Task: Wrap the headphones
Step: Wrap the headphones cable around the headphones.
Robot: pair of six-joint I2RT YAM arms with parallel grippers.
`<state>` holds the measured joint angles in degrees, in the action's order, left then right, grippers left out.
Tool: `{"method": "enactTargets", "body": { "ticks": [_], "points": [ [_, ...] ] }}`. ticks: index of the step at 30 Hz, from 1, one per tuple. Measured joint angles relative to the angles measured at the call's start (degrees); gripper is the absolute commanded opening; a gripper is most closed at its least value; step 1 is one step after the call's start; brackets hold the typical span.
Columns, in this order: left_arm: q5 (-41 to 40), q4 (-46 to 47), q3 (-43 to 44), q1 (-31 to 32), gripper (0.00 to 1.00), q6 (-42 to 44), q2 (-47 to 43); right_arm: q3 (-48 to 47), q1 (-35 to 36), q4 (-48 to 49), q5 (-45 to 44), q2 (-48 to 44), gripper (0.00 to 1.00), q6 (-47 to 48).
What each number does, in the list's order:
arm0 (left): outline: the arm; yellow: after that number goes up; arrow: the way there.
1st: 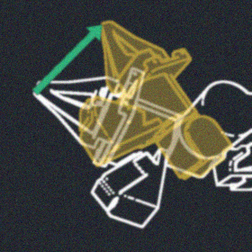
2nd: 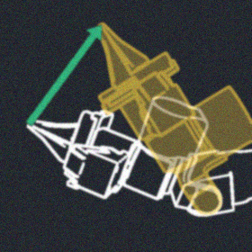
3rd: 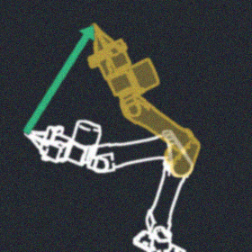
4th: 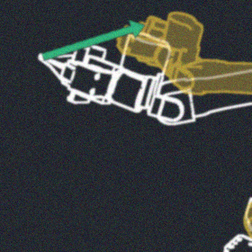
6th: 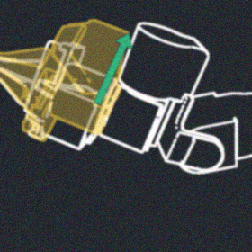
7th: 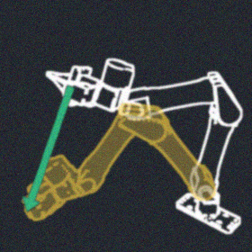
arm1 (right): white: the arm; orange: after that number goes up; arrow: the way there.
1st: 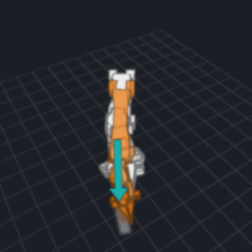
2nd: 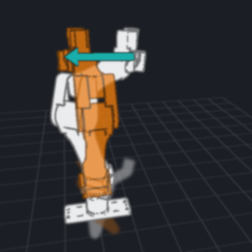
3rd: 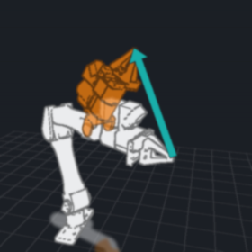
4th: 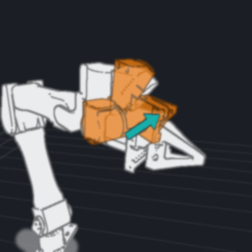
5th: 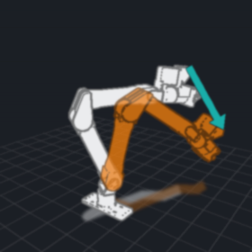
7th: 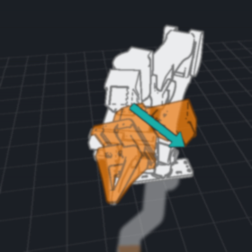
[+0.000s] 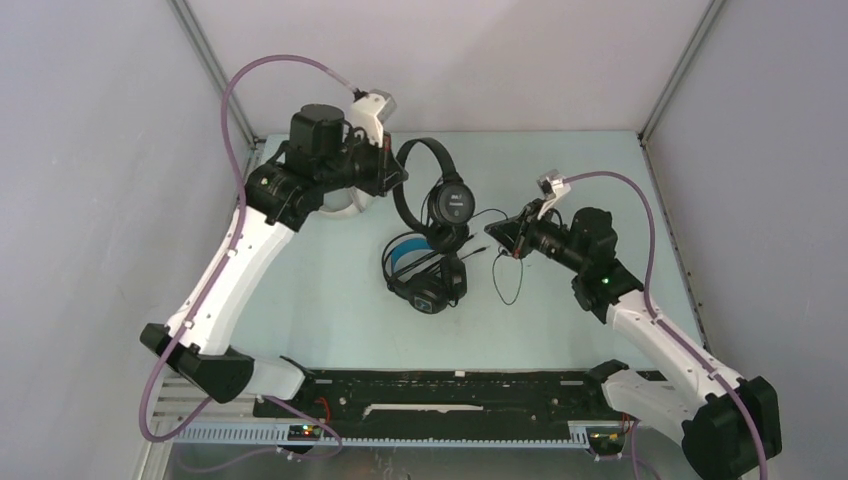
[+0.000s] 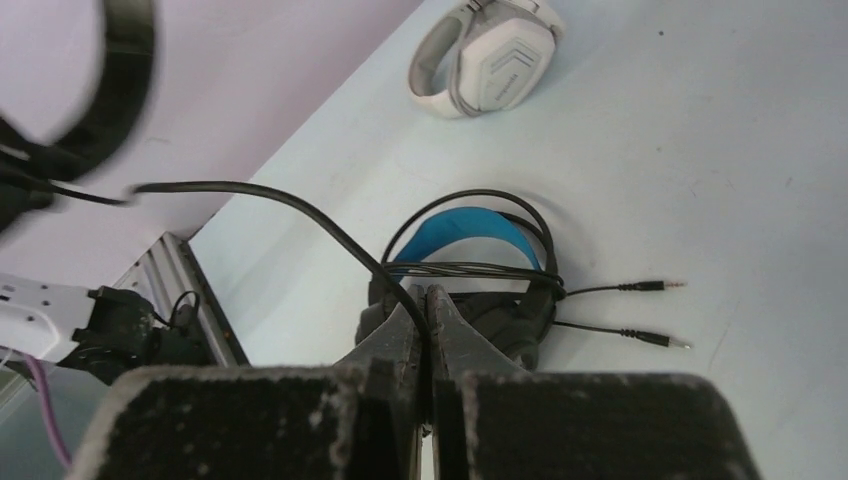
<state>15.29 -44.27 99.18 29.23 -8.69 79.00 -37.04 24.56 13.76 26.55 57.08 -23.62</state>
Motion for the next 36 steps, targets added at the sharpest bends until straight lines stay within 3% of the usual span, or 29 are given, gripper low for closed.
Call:
{"method": "enactTargets", "body": {
  "ticks": [8,13,19,32,36],
  "points": [
    [-4.17,0.48,-7.87,2.45,0.00,14.71,-1.22,-6.27,-1.81,-6.51,6.29,-1.60,0.00,-2.47],
    [-8.41,5.86,-14.78,6.82,0.00,22.95,-5.22,-8.72,-4.48,-9.81,12.13,-1.53,0.00,-6.82],
    [-12.31,9.40,-16.26,9.73,0.00,29.09,-6.67,-9.44,-5.38,-12.41,14.67,-1.53,0.00,-9.07],
    [-26.45,18.18,-22.77,15.13,0.00,38.32,-8.13,-9.64,-5.57,-4.02,27.82,2.40,0.00,-22.67],
    [-29.05,20.41,-23.82,16.04,0.00,41.29,-9.01,-9.64,-5.55,-1.44,30.80,3.65,0.05,-26.75]
  ]
}}
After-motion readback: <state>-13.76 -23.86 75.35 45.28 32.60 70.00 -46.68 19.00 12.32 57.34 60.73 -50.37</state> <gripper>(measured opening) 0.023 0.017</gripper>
